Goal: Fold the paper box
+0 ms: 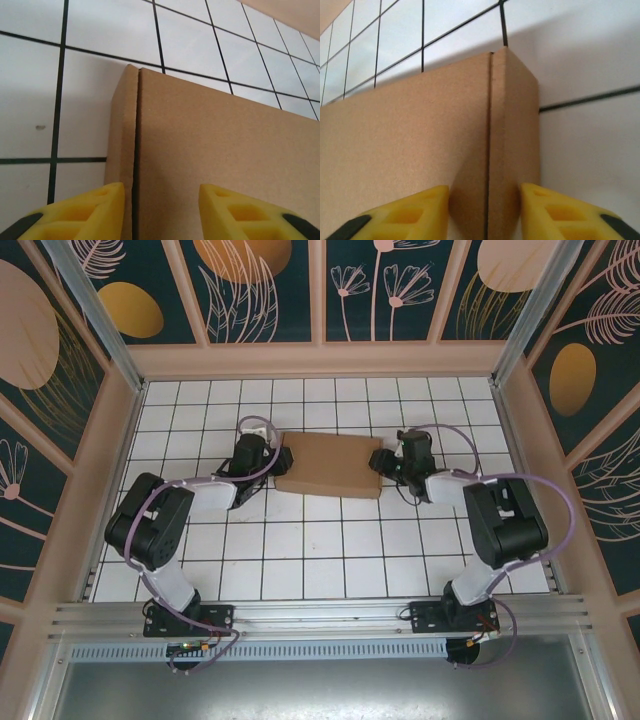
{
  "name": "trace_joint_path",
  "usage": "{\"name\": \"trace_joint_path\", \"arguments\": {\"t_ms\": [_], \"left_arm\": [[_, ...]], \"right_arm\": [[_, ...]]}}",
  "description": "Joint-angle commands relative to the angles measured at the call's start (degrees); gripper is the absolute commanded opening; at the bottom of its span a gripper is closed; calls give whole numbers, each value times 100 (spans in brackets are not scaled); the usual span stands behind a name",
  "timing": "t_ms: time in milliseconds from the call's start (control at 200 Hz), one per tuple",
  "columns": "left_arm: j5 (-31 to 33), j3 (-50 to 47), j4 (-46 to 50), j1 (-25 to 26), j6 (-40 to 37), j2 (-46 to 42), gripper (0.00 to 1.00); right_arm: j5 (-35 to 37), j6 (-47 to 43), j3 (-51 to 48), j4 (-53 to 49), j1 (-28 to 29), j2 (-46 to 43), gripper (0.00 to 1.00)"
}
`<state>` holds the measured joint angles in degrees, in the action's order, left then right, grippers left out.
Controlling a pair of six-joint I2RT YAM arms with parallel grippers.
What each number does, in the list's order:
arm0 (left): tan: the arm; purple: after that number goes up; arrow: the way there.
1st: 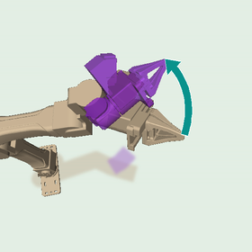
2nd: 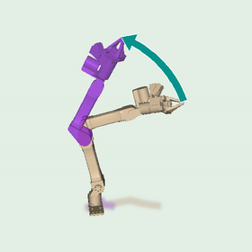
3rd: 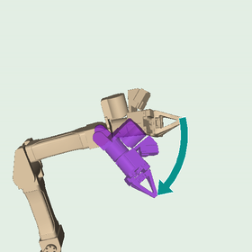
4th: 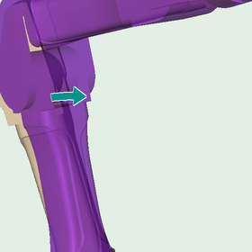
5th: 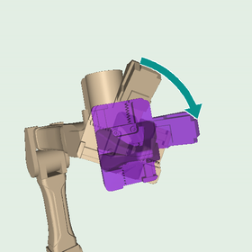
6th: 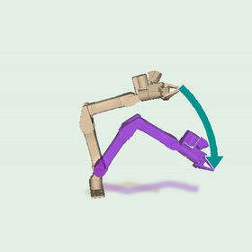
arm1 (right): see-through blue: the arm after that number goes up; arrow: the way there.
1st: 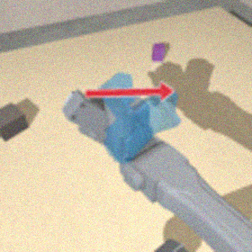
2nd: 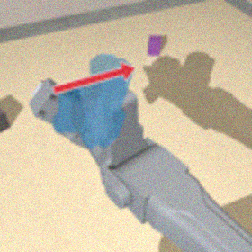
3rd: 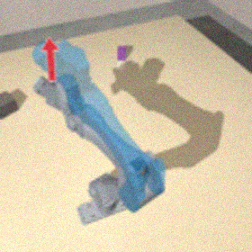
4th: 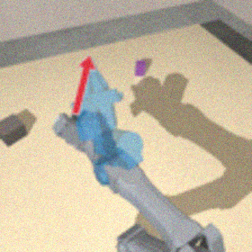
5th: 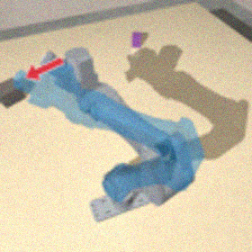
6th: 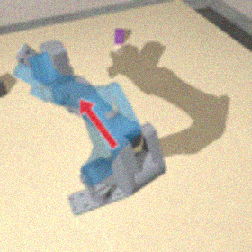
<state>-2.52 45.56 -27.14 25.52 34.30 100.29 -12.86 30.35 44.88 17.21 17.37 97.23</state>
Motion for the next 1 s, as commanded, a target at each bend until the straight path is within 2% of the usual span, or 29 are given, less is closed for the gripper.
{"name": "trace_joint_path", "arguments": {"t_ms": [0, 155, 305, 370, 420, 581, 631, 646, 661, 681, 771, 876, 936, 996], "left_arm": [[-262, 67, -107, -24, 310, 267, 38], [-70, 426, 204, -184, 293, 535, 35], [20, 841, 441, -327, 118, 796, 35], [27, 975, 503, -346, 18, 859, 37], [69, 981, 536, -346, -47, 817, 42], [405, 949, 359, -389, -543, -42, 71], [584, 918, 421, -390, -704, -506, 85], [641, 893, 433, -393, -721, -642, 94], [721, 866, 430, -393, -723, -765, 98], [845, 817, 444, -398, -719, -921, 99], [1679, 341, 67, -415, -835, -1757, 99], [2185, -536, -711, -425, -1693, -2476, 99], [2451, -929, -897, -425, -2329, -2667, 99], [2509, -1327, -1108, -471, -3050, -2753, 99]], "right_arm": [[-264, -237, 702, -593, -72, 648, 34], [-542, -201, 1740, -933, -135, 1477, 33], [-617, -148, 2246, -1039, -137, 1873, 35], [-602, -102, 2243, -996, -131, 1843, 37], [-541, -83, 2156, -914, -145, 1716, 42], [-222, -69, 1631, -487, -339, 652, 67], [31, -117, 1475, -426, -417, 207, 80], [146, -153, 1435, -421, -430, 84, 87], [258, -198, 1388, -425, -443, -62, 95], [429, -286, 1333, -422, -444, -235, 99], [1274, -778, 970, -268, -380, -1080, 99], [2369, -1161, 76, 509, -223, -2123, 99], [2736, -1358, -623, 1258, -216, -2643, 99], [2807, -1857, -1556, 2653, -228, -2998, 99]]}}
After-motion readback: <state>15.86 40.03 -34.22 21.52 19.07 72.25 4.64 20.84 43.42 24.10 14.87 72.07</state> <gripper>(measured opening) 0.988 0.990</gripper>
